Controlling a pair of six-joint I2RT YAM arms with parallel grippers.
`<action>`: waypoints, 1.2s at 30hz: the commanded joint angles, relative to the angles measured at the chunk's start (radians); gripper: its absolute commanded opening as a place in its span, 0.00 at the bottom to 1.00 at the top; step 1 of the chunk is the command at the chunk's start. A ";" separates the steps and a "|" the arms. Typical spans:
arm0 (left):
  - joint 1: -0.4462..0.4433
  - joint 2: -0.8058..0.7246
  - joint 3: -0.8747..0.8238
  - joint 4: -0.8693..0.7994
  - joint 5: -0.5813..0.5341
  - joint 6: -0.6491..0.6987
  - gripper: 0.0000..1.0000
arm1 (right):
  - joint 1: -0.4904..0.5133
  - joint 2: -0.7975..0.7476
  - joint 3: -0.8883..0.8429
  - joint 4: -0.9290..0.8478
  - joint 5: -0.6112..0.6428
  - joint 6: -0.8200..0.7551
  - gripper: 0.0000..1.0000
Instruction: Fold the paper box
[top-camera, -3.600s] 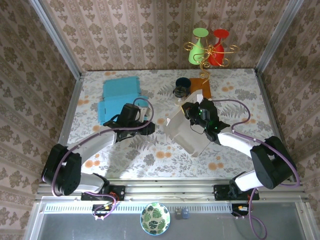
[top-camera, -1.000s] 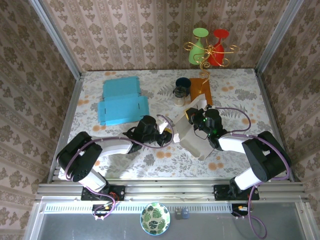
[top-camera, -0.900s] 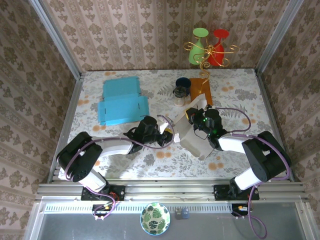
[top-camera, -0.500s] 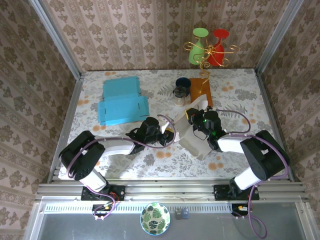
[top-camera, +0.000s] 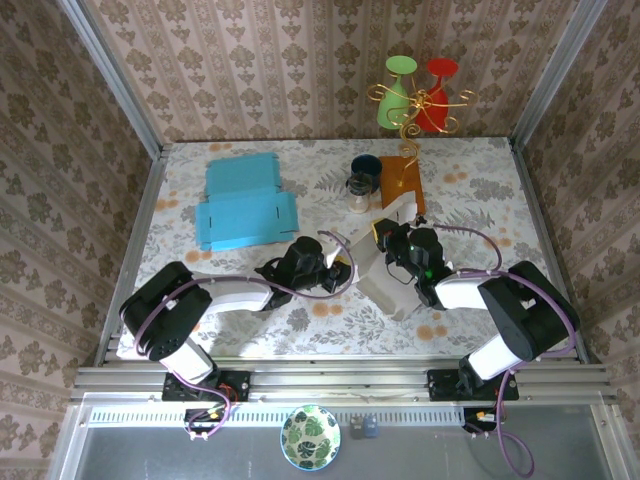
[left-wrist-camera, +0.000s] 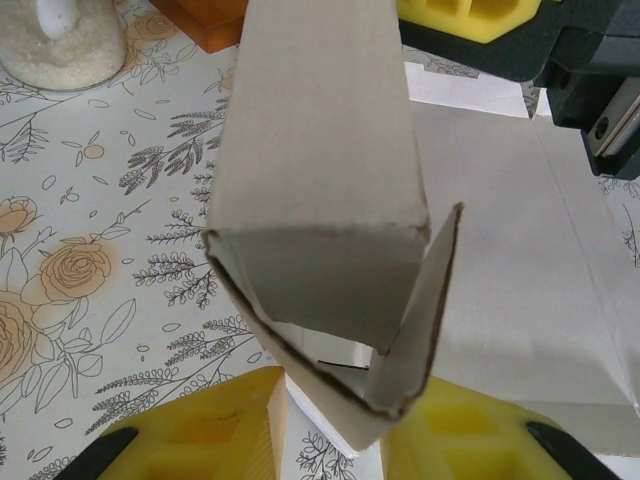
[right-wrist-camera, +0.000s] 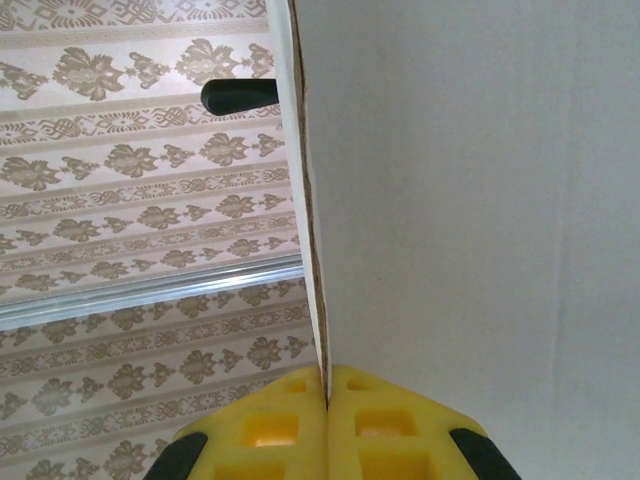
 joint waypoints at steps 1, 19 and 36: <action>-0.014 0.014 0.041 0.017 -0.043 -0.019 0.28 | 0.016 0.015 -0.023 0.043 0.038 0.018 0.00; -0.079 0.051 0.101 -0.032 -0.294 -0.110 0.25 | 0.054 0.002 -0.010 0.029 0.143 0.060 0.00; -0.087 0.079 0.134 -0.024 -0.323 -0.130 0.29 | 0.090 -0.032 0.021 -0.094 0.232 0.120 0.00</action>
